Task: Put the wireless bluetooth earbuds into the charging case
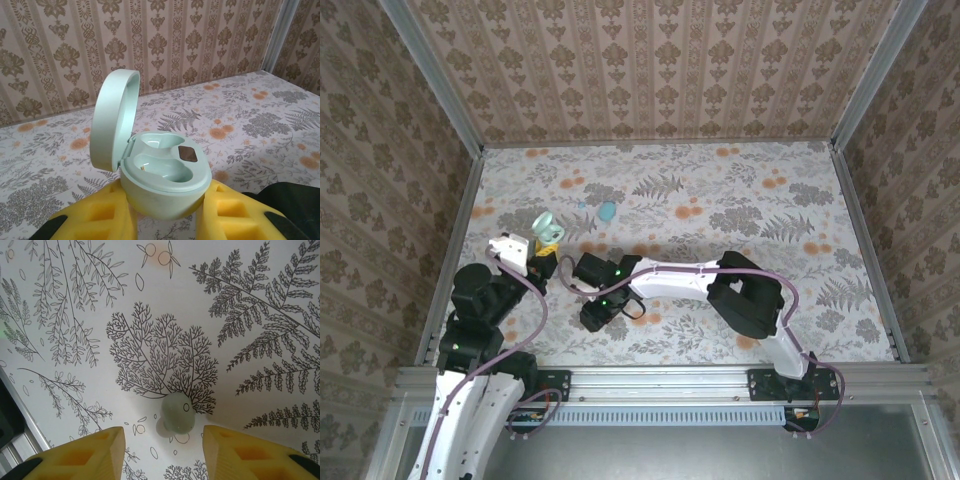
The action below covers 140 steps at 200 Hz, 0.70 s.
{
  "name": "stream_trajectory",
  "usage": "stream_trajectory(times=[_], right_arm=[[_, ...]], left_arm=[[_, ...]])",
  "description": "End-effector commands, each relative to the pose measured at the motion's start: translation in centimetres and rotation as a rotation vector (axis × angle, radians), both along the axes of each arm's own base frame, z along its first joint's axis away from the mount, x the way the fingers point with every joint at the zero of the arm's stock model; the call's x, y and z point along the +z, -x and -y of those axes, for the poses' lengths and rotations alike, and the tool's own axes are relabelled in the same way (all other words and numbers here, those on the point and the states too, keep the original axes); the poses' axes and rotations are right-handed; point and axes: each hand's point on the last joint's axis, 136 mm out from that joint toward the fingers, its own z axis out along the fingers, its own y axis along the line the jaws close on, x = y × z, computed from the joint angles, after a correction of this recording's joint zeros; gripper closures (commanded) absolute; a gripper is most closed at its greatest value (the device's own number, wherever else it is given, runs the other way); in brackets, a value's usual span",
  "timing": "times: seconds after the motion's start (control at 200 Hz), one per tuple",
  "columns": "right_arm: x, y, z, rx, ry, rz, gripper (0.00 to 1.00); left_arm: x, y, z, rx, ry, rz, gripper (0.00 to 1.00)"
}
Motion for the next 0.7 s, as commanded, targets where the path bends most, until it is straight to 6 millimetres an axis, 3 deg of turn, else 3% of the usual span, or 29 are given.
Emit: stream_trajectory(times=[0.0, 0.455, 0.695], right_arm=[[-1.1, 0.5, 0.2, 0.031, 0.051, -0.014, 0.54], [-2.4, 0.1, 0.2, 0.012, 0.086, -0.021, 0.56], [-1.3, -2.2, 3.0, -0.134, 0.089, 0.016, 0.68]], left_arm=[[1.3, 0.7, 0.2, -0.026, 0.002, 0.037, 0.9], [1.2, 0.8, 0.4, -0.034, 0.005, 0.032, 0.9], [1.3, 0.7, 0.6, -0.044, 0.024, 0.034, 0.9]])
